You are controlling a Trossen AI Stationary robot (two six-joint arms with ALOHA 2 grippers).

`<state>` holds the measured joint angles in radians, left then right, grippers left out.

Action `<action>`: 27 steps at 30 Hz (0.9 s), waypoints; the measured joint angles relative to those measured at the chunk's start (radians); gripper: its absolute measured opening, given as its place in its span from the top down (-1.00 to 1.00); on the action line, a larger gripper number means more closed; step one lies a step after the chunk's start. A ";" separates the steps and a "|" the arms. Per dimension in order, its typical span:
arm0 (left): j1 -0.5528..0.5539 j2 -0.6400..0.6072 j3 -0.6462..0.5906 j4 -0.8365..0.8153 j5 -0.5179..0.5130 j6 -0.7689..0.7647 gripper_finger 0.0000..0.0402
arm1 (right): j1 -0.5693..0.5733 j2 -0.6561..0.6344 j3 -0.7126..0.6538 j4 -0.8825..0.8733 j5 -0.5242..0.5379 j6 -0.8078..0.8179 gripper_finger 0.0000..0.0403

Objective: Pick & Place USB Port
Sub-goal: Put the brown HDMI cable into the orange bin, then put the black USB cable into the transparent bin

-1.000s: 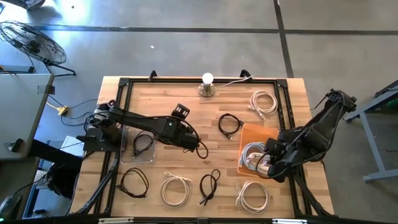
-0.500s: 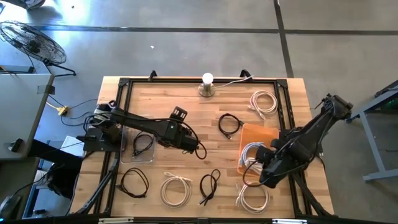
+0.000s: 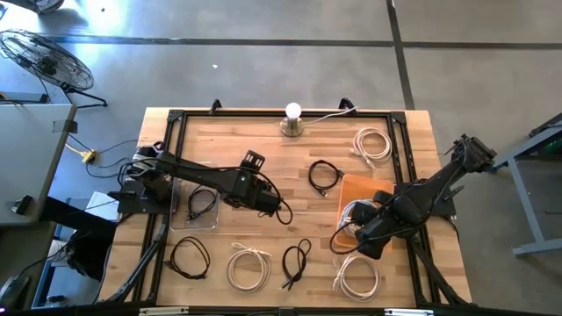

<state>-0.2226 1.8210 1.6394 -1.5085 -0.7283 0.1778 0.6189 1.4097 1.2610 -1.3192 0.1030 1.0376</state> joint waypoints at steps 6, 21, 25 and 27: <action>0.000 0.000 0.000 0.000 0.001 -0.001 0.09 | 0.000 0.000 0.000 -0.068 0.058 0.035 0.49; 0.000 0.000 0.000 -0.001 0.037 -0.002 0.09 | -0.006 0.000 0.000 -0.251 0.318 0.082 0.07; 0.000 0.000 0.000 -0.023 0.036 0.000 0.09 | -0.029 0.000 0.000 -0.250 0.339 0.054 0.06; 0.000 0.000 0.000 -0.045 0.033 0.000 0.09 | -0.047 0.000 0.000 -0.239 0.362 -0.007 0.06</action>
<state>-0.2230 1.8210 1.6398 -1.5539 -0.6951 0.1779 0.5722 1.4094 1.2610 -1.5583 0.4647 1.0310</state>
